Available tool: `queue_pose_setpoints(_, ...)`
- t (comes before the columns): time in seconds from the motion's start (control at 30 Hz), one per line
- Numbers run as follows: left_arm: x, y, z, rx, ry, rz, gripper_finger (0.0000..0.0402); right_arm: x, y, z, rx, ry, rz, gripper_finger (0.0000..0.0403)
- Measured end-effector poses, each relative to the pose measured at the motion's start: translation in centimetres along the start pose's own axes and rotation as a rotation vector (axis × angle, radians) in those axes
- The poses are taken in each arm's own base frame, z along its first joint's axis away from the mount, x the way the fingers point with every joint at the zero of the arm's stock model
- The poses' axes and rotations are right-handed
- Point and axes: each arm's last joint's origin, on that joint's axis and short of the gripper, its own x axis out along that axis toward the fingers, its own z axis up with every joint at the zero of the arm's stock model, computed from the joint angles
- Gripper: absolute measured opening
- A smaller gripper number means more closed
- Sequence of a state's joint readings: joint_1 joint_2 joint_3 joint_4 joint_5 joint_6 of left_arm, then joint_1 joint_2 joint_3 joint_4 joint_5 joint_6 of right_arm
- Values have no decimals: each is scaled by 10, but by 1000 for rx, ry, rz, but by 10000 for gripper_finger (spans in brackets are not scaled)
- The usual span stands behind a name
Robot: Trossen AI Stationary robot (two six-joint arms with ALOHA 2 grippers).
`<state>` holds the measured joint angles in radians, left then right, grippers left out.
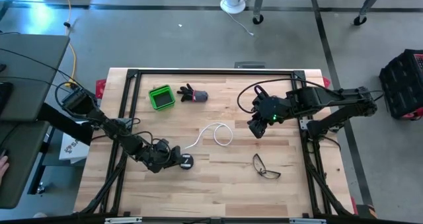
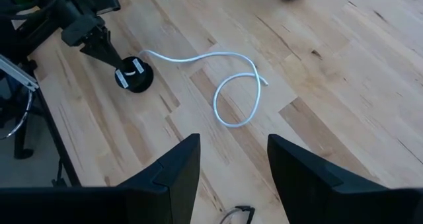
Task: Coil cords
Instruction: Uncoil the white wire from the spool
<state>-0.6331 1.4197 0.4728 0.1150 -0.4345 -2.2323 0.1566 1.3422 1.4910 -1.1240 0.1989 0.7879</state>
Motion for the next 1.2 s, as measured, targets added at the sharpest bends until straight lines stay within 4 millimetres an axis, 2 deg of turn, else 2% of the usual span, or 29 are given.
queue_pose_setpoints(0.17,0,-5,-3,14,5,-60,12,0,0,0,-2,-1,0,171)
queue_pose_setpoints(0.37,-10,-16,1,55,47,-82,3,0,0,1,-1,-11,0,171)
queue_pose_setpoints(0.5,-29,-35,8,226,270,-79,1,-1,9,6,-31,-35,118,171)
queue_pose_setpoints(0.6,-45,-46,21,346,467,-61,1,1,20,13,-120,-61,264,171)
queue_pose_setpoints(0.7,-58,-57,36,400,671,-75,1,8,28,18,-184,-82,334,171)
queue_pose_setpoints(0.83,-75,-83,50,396,820,-269,1,24,35,27,-223,-80,402,171)
queue_pose_setpoints(1.0,-100,-137,61,360,785,-628,1,45,41,35,-257,-101,403,171)
queue_pose_setpoints(1.1,-118,-167,71,363,646,-825,0,51,41,42,-251,-134,400,171)
queue_pose_setpoints(1.2,-131,-186,82,408,455,-944,0,51,40,48,-238,-204,381,171)
